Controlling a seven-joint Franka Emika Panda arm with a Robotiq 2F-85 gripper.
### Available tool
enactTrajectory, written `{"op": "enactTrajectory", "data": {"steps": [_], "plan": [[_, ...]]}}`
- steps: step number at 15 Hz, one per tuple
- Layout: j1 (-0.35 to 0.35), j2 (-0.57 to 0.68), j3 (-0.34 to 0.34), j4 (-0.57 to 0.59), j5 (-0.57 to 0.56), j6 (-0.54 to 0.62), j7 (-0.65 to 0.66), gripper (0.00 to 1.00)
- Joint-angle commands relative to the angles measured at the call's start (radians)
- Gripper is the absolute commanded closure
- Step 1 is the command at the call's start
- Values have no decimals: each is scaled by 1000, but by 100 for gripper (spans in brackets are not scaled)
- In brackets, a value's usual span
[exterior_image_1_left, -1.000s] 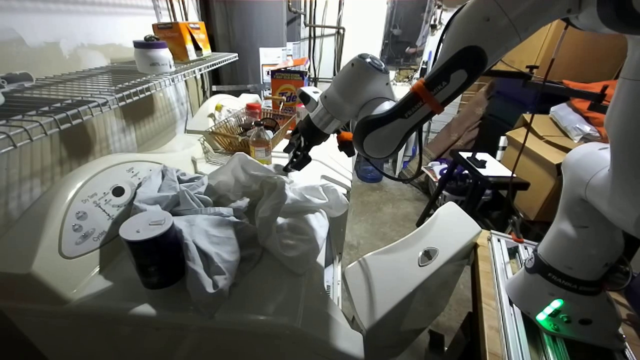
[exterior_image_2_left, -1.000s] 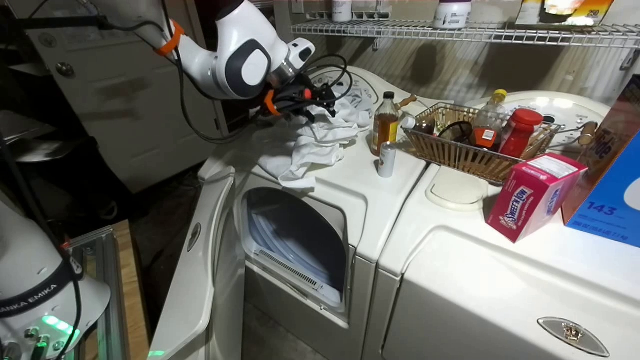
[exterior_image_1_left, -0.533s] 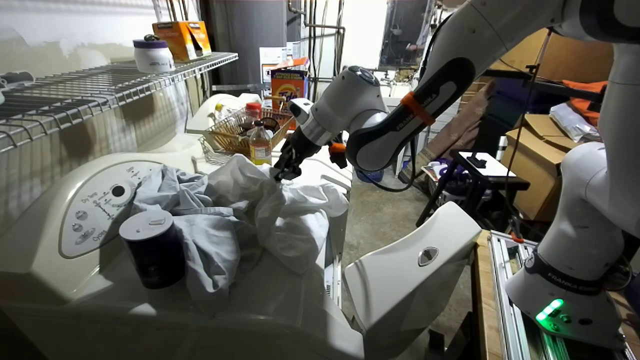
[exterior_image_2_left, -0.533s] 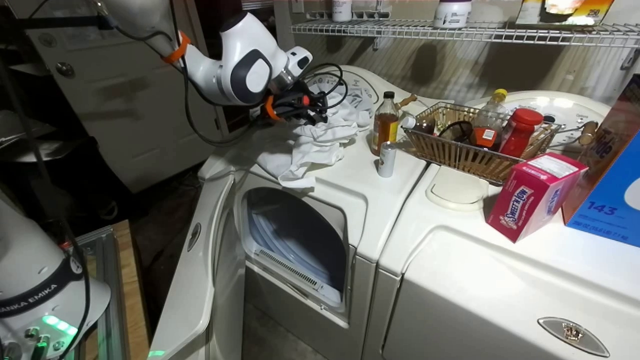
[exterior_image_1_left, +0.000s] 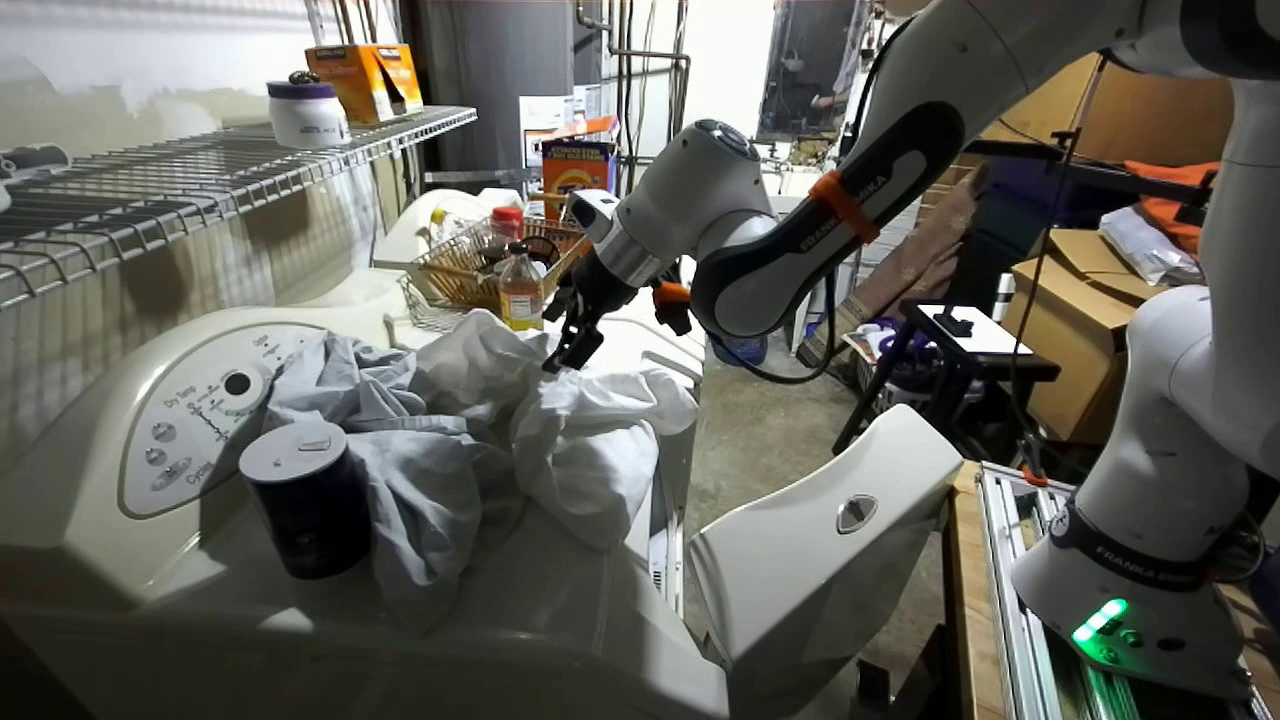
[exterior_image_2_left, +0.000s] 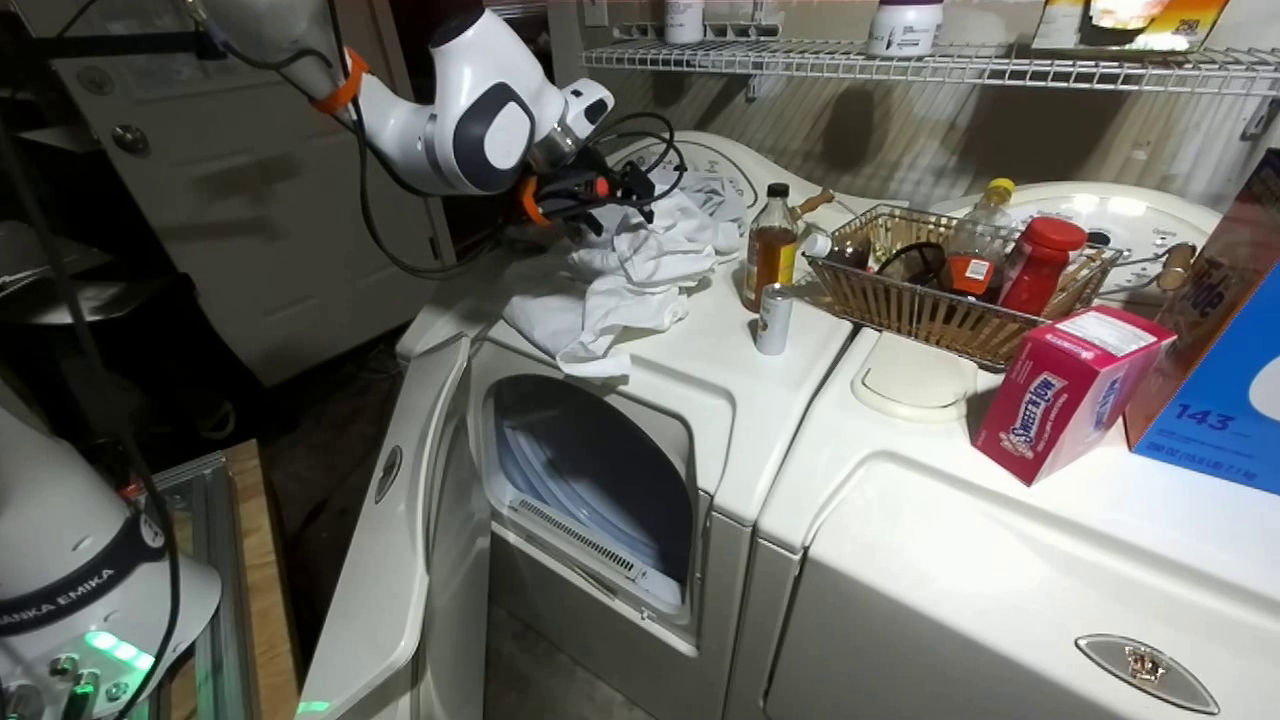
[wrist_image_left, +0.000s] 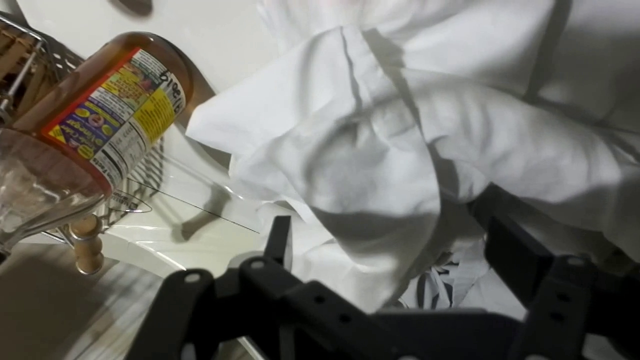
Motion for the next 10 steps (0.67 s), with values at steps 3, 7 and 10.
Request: {"op": "enactTrajectory", "data": {"steps": [3, 7, 10], "plan": [[-47, 56, 27, 27, 15, 18, 11, 26], [-56, 63, 41, 28, 6, 20, 12, 45], [-24, 22, 19, 20, 1, -42, 18, 66]]}}
